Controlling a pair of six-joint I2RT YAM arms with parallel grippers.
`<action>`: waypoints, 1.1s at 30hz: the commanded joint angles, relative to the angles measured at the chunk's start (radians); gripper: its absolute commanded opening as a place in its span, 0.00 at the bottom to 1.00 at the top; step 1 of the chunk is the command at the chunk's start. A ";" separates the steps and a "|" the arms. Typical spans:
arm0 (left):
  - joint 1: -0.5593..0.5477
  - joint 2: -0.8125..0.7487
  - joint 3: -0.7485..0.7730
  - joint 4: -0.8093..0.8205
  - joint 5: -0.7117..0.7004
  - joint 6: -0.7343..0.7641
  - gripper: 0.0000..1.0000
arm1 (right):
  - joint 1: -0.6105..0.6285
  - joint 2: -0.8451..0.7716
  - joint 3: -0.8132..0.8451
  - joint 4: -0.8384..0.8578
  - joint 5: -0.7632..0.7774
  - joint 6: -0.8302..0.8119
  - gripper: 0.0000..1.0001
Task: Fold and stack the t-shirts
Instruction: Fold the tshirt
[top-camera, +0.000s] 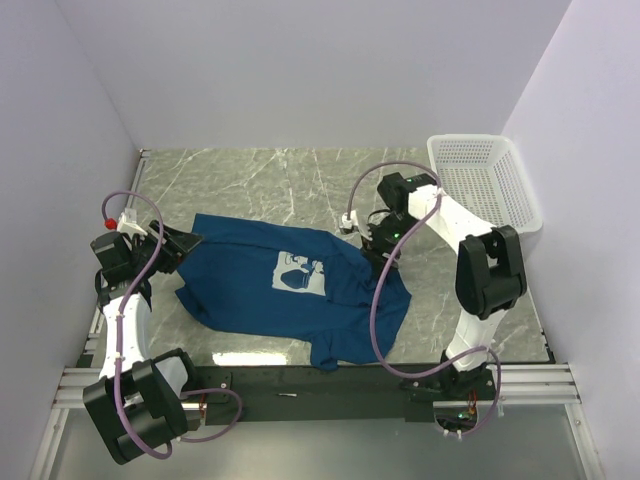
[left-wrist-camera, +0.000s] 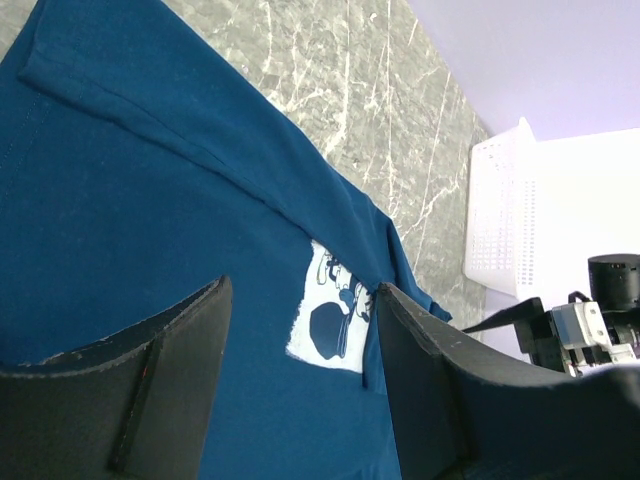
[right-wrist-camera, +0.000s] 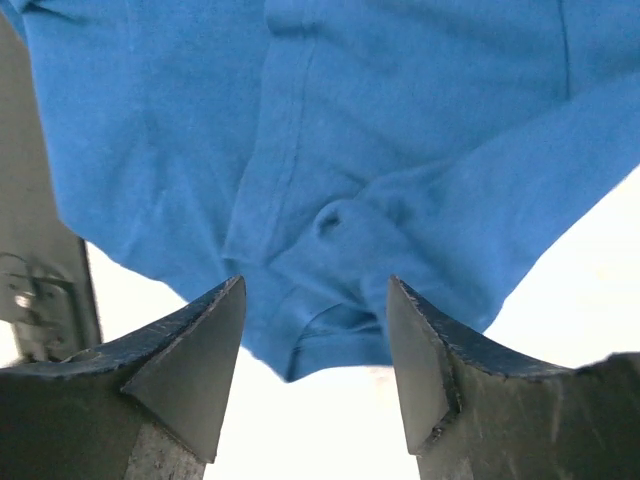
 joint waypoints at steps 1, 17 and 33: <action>-0.003 -0.003 -0.005 0.031 0.019 0.004 0.65 | 0.023 0.039 0.047 -0.022 -0.035 -0.136 0.66; -0.003 -0.002 -0.007 0.041 0.031 -0.003 0.65 | 0.058 0.220 0.153 -0.073 0.065 -0.157 0.64; -0.004 0.000 -0.008 0.042 0.031 -0.003 0.66 | 0.058 0.074 0.017 -0.101 0.077 -0.197 0.59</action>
